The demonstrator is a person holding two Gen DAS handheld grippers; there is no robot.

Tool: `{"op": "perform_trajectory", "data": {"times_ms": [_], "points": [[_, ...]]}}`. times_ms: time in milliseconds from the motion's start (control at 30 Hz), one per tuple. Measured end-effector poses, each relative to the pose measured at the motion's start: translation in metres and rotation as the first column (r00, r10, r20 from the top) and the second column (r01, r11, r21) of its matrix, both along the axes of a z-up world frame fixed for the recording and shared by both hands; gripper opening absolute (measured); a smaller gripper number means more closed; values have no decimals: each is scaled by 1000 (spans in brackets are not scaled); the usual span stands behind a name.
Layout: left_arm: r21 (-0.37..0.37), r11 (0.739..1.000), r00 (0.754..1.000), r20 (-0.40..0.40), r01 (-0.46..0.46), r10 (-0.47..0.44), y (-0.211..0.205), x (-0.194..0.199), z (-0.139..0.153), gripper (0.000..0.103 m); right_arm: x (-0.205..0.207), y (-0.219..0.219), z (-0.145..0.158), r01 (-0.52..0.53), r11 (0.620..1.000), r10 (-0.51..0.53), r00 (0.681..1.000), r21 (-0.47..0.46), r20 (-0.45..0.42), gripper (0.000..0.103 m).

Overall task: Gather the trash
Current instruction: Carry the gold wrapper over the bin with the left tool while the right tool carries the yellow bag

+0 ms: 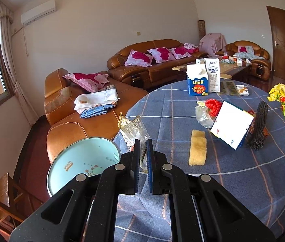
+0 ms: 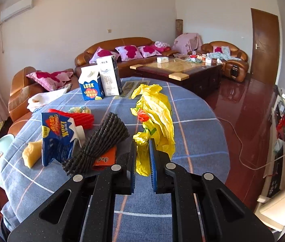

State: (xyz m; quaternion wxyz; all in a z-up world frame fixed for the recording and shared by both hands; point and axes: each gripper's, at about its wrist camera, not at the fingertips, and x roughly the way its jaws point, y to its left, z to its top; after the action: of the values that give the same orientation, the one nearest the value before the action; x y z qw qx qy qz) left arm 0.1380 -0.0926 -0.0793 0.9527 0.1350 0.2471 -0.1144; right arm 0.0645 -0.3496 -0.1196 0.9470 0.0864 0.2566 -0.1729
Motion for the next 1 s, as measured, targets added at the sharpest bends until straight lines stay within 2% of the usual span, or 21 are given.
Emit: {"op": "perform_trajectory", "data": {"times_ms": [200, 433, 667, 1000], "points": [[17, 998, 998, 20, -62, 62, 17, 11, 4, 6, 17, 35, 26, -117, 992, 120, 991, -37, 64, 12], [23, 992, 992, 32, -123, 122, 37, 24, 10, 6, 56, 77, 40, -252, 965, 258, 961, -72, 98, 12], [38, 981, 981, 45, -190, 188, 59, 39, 17, 6, 89, 112, 45, -354, 932, 361, 927, -83, 104, 12], [92, 954, 959, 32, -285, 283, 89, 60, 10, 6, 127, 160, 38, -474, 875, 483, 871, -99, 91, 12]]}}
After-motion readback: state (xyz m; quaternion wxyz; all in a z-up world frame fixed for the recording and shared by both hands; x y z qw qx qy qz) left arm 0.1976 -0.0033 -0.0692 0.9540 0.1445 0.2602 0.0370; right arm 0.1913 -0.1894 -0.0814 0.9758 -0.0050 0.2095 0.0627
